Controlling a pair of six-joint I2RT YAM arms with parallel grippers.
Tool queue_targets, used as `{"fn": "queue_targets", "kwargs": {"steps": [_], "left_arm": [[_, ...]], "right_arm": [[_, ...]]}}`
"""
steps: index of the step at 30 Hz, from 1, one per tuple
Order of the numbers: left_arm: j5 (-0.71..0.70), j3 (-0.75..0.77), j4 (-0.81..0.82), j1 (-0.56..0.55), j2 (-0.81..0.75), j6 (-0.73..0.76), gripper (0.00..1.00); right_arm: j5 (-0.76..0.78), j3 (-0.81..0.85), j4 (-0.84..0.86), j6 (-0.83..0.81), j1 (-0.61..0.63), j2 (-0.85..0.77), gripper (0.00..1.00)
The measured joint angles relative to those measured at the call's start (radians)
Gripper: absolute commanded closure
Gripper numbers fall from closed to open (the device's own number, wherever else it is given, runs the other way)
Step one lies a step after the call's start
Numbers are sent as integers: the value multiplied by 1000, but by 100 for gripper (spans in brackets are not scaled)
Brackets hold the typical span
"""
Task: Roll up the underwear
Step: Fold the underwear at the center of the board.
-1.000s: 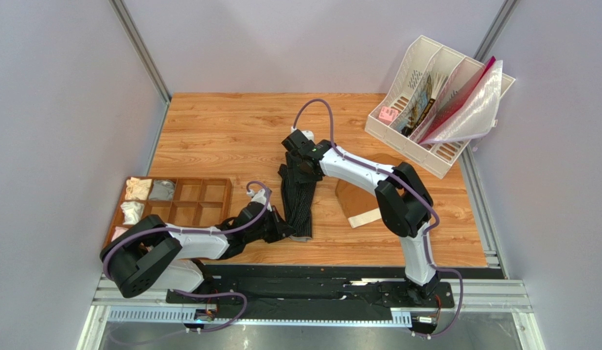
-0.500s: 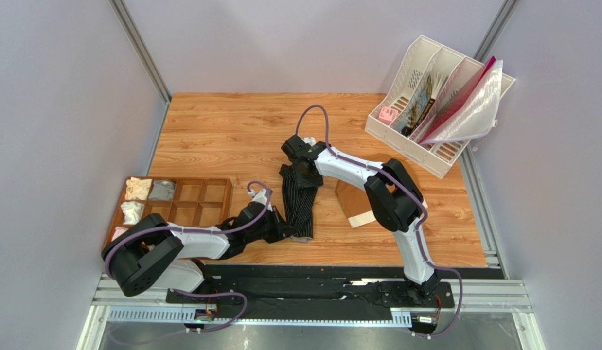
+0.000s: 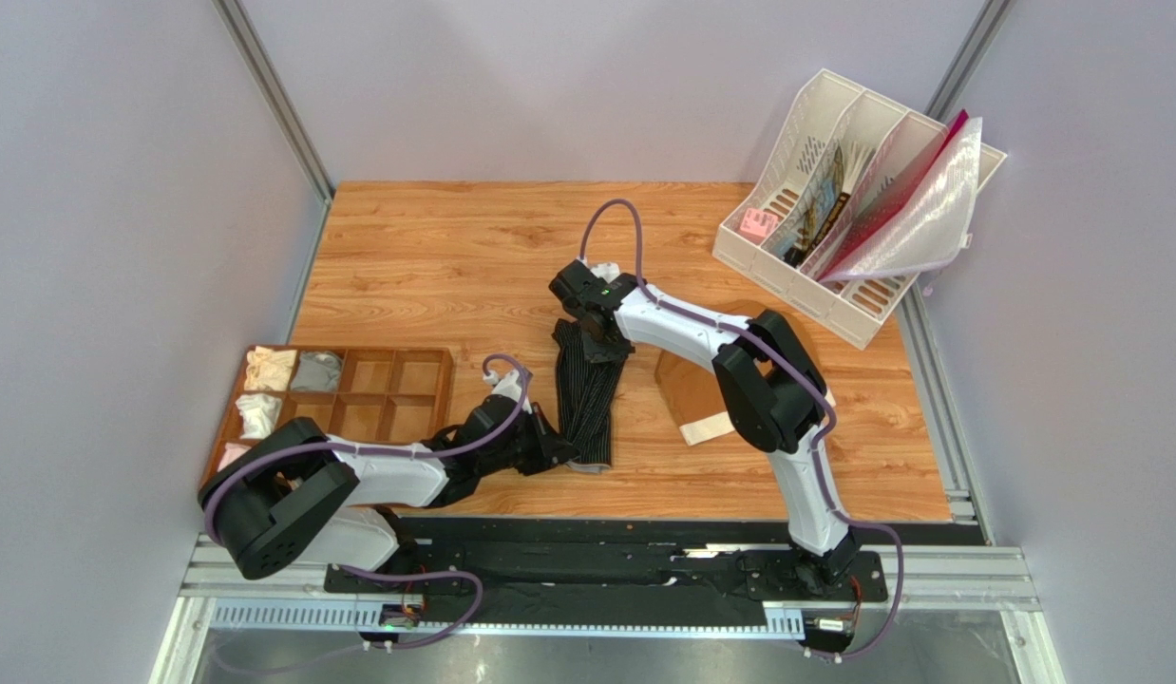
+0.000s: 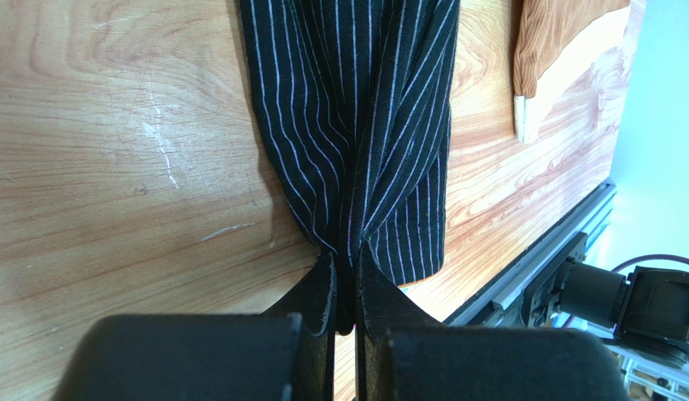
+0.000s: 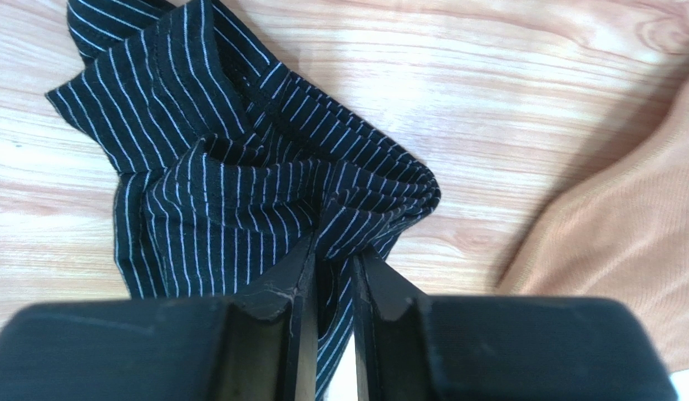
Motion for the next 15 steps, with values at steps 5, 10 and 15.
{"fn": "queue_targets", "kwargs": {"steps": [5, 10, 15], "left_arm": [[0, -2, 4, 0, 0, 0, 100], [0, -3, 5, 0, 0, 0, 100], [0, -9, 13, 0, -2, -1, 100]], "right_arm": [[27, 20, -21, -3, 3, 0, 71], [37, 29, -23, -8, 3, 0, 81], [37, 29, -23, -11, 3, 0, 100]]}}
